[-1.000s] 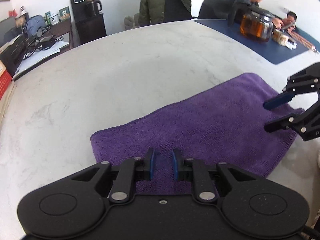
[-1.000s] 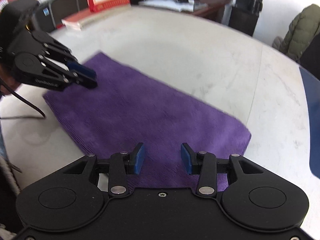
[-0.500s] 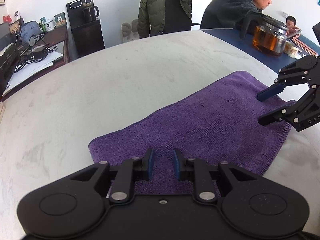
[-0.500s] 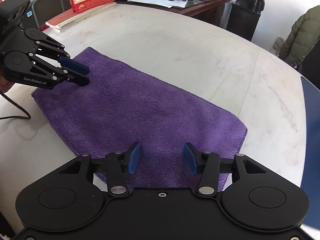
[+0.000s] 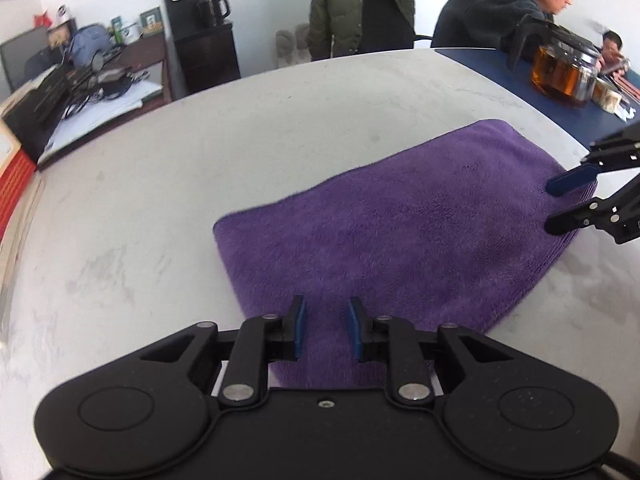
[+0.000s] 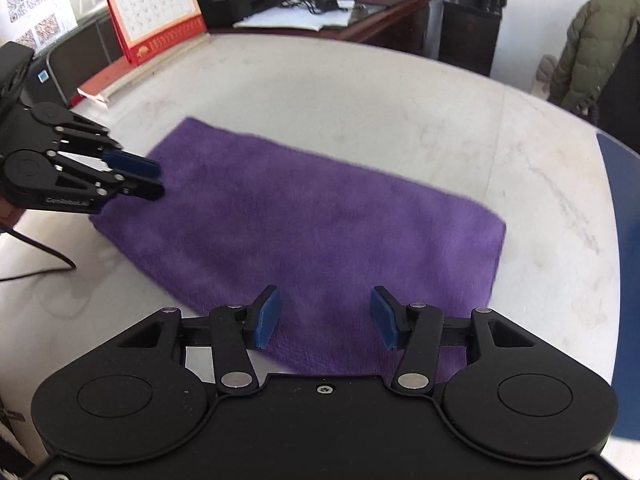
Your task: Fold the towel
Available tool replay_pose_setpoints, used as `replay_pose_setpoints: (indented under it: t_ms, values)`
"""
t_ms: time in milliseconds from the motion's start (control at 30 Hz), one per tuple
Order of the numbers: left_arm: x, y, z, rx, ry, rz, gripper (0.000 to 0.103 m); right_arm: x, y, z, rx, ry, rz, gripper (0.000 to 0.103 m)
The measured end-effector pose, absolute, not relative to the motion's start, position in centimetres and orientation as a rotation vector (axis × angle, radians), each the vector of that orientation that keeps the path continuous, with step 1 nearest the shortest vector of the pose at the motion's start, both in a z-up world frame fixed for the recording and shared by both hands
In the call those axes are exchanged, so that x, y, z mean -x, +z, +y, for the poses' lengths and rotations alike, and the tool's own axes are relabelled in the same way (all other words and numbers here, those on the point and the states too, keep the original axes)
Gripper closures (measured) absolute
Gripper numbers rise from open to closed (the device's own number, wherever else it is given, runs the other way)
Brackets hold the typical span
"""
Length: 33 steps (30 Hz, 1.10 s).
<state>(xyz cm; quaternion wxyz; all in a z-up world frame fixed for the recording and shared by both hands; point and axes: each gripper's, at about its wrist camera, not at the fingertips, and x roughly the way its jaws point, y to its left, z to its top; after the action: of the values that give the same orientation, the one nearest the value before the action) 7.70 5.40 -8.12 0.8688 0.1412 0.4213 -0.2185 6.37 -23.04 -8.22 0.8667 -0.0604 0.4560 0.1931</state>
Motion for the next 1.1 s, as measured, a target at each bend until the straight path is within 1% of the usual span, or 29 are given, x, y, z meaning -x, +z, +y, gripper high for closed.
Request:
replay_pose_setpoints:
  t_ms: [200, 233, 267, 300, 333, 367, 400, 467, 533, 633, 700, 733, 800, 867, 967, 1067, 1100]
  values:
    - [-5.9, -6.9, 4.8, -0.308, -0.36, 0.865, 0.082, -5.2, -7.8, -25.1, 0.118, 0.335, 0.949, 0.053]
    - [-5.1, -6.0, 4.4, -0.29, -0.347, 0.842, 0.076, -5.0, -7.6, -25.4, 0.097, 0.327, 0.941, 0.053]
    - [-4.3, -5.2, 3.9, -0.273, -0.335, 0.82, 0.062, -4.8, -7.1, -26.0, 0.048, 0.324, 0.921, 0.05]
    - [-3.6, -4.3, 3.4, -0.256, -0.322, 0.798, 0.055, -4.5, -6.7, -26.5, -0.004, 0.325, 0.899, 0.048]
    - [-2.8, -3.4, 3.0, -0.238, -0.309, 0.775, 0.041, -4.2, -6.2, -27.1, -0.062, 0.333, 0.873, 0.043]
    - [-2.0, -2.5, 2.5, -0.221, -0.297, 0.753, 0.03, -3.8, -5.8, -27.7, -0.121, 0.343, 0.846, 0.033]
    - [-1.2, -1.6, 2.0, -0.204, -0.284, 0.73, 0.025, -3.7, -5.6, -28.0, -0.155, 0.351, 0.828, 0.028]
    - [0.3, 0.2, 1.1, -0.17, -0.259, 0.685, 0.017, -2.7, -4.7, -29.2, -0.272, 0.395, 0.763, 0.009]
    - [1.8, 1.9, 0.1, -0.136, -0.236, 0.646, 0.013, -2.0, -4.2, -30.2, -0.348, 0.432, 0.727, 0.0]
    - [3.5, 4.2, -1.8, -0.086, -0.213, 0.625, 0.009, -0.8, -3.4, -31.9, -0.45, 0.478, 0.685, 0.0]
    - [4.6, 5.6, -2.9, -0.043, -0.181, 0.599, 0.008, -0.1, -2.7, -32.8, -0.476, 0.484, 0.674, 0.0]
    - [5.0, 6.3, -3.5, -0.021, -0.16, 0.584, 0.006, 0.3, -2.2, -33.3, -0.487, 0.483, 0.665, 0.0]
    - [6.1, 7.5, -4.5, 0.007, -0.116, 0.558, 0.004, 1.4, -0.5, -34.4, -0.492, 0.482, 0.631, 0.0]
    - [7.2, 8.3, -5.6, 0.017, -0.093, 0.528, 0.002, 3.4, 3.0, -35.5, -0.47, 0.489, 0.556, 0.0]
    - [8.4, 8.9, -6.9, 0.025, -0.113, 0.498, 0.001, 4.8, 6.4, -36.5, -0.505, 0.499, 0.455, 0.0]
    - [8.9, 9.6, -8.0, 0.001, -0.081, 0.512, 0.001, 5.1, 7.8, -37.3, -0.505, 0.568, 0.436, 0.0]
    - [9.1, 9.9, -8.4, -0.007, -0.053, 0.514, 0.001, 5.9, 9.1, -37.4, -0.475, 0.549, 0.419, 0.0]
